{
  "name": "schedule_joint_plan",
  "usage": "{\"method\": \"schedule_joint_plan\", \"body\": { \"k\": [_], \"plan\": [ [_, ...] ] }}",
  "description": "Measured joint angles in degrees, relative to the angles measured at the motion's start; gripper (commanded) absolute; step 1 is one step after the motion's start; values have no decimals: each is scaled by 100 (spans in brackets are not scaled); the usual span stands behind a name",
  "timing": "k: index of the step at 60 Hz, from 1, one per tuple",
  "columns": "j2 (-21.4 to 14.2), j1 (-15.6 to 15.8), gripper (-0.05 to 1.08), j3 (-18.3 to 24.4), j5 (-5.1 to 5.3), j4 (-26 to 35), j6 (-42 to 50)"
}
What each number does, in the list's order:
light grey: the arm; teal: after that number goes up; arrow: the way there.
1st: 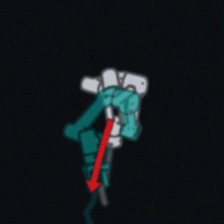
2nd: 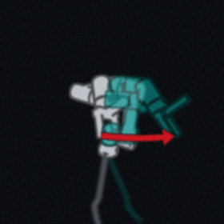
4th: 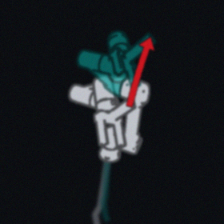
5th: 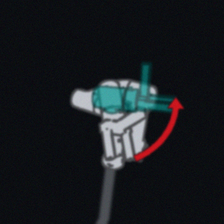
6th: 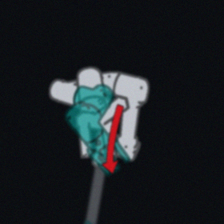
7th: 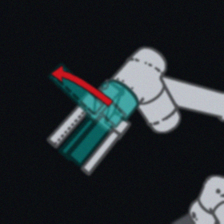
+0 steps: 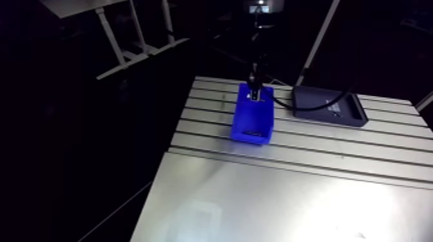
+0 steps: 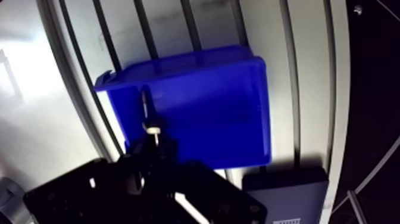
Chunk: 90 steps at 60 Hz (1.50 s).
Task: Pick up the M10 bolt from the tray and put it into the blue bin.
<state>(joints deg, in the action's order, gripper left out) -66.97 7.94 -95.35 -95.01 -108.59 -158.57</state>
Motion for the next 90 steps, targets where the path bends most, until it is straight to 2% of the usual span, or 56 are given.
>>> {"method": "schedule_joint_plan", "body": {
  "k": [25,47,65,90],
  "plan": [
    [143,-77,101,-140,10,-330,37],
    [388,-119,100,-164,4,-392,104],
    [583,-128,100,-189,-1,-688,142],
    [705,-130,97,-219,-24,-746,170]
  ]
}}
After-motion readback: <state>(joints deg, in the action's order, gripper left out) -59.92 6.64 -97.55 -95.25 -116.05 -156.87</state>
